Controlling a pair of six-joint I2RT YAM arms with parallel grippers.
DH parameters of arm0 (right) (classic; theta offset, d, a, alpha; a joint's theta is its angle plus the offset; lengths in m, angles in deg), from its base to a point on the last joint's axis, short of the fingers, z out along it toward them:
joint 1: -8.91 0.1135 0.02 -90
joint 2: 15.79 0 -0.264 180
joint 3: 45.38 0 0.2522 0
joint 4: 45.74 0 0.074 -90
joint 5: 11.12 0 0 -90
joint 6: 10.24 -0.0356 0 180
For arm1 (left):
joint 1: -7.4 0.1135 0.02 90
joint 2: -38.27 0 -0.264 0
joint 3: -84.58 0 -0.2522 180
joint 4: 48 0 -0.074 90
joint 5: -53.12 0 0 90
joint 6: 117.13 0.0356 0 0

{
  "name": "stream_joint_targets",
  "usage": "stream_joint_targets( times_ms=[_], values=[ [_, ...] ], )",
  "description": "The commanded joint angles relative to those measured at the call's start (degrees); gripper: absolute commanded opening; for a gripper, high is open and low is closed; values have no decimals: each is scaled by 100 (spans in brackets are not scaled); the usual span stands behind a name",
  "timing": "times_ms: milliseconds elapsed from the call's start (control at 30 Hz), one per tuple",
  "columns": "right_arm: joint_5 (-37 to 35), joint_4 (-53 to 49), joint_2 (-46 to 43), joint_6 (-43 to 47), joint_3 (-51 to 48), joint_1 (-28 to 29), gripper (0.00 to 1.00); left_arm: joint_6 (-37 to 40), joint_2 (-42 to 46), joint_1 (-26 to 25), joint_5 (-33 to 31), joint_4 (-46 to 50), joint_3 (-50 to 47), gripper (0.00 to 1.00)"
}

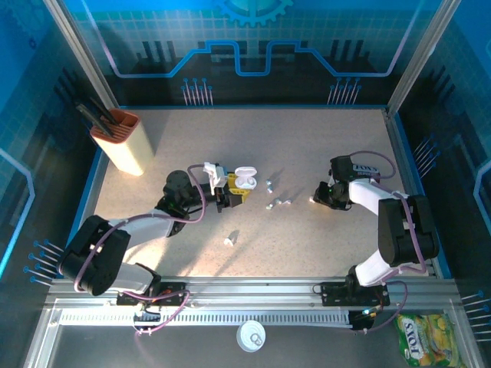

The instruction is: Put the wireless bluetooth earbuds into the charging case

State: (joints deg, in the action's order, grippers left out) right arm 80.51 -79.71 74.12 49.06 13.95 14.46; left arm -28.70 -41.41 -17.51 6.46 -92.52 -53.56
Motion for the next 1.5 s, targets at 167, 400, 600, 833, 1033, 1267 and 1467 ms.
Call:
stream_joint_targets(
  times_ms=[167, 400, 600, 833, 1033, 1267, 1467],
  values=[
    [-1329, -797, -445, 516, 691, 612, 34, 130, 259, 69, -157, -25, -223, 37],
    [-2947, -1693, 197, 631, 1560, 1599, 36, -200, 237, 498, -211, -632, -499, 38],
    [-4030, -2347, 931, 553, 2082, 2197, 37, -360, 242, 1096, -289, -881, -538, 37],
    [-4313, -2468, 1468, 452, 2234, 2525, 34, -350, 213, 1500, -226, -902, -365, 37],
    [-4250, -2497, 1875, 293, 2338, 2634, 31, -350, 205, 1557, -142, -860, -304, 37],
    [-4201, -2556, 2079, 205, 2380, 2658, 29, -351, 216, 1559, -132, -869, -335, 37],
    [-4175, -2616, 2122, 99, 2334, 2654, 25, -345, 201, 1559, -110, -868, -330, 37]
  ],
)
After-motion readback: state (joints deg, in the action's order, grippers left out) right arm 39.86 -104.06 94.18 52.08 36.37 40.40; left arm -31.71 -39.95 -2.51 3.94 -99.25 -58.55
